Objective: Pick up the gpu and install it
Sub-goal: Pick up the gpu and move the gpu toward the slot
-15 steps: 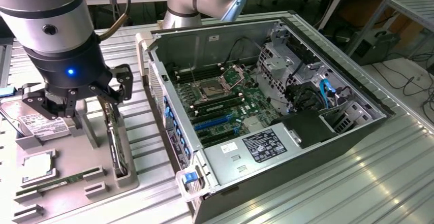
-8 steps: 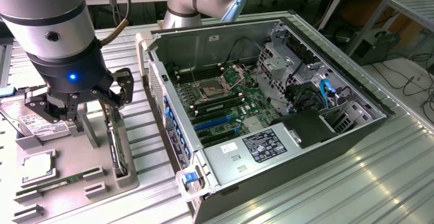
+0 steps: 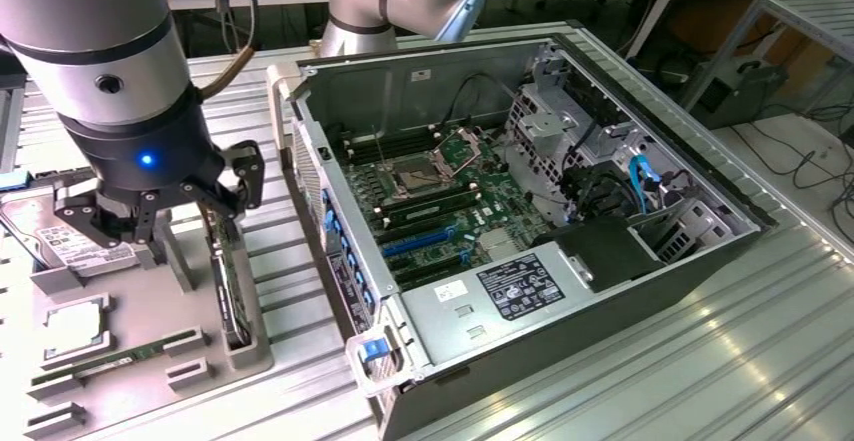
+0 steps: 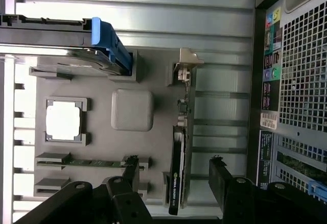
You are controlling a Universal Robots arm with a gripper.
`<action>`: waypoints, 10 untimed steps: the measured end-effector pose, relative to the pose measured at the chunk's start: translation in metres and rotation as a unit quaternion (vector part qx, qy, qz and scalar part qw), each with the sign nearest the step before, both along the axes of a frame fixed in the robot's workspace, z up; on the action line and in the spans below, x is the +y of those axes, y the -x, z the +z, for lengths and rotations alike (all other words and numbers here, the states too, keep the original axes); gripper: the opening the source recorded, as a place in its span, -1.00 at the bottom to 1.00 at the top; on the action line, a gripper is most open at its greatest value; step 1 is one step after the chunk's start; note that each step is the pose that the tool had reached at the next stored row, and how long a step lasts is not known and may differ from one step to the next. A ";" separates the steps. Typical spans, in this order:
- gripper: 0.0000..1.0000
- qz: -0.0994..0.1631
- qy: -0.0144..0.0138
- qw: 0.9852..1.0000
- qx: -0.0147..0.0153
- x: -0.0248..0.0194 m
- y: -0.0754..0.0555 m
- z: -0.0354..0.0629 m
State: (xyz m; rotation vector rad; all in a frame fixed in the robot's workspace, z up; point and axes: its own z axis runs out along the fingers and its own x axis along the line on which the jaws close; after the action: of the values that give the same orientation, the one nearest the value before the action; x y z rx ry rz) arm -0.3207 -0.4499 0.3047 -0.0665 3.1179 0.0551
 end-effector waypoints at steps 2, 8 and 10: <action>0.33 0.000 0.000 1.000 0.000 0.0000 0.000 -0.0016; 0.33 0.000 0.000 1.000 0.000 -0.0004 0.000 -0.0063; 0.33 0.000 0.000 1.000 0.000 -0.0008 0.000 -0.0073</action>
State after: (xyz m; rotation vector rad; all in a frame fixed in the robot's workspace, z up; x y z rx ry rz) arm -0.3207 -0.4507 0.2973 -0.0665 3.1180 0.0550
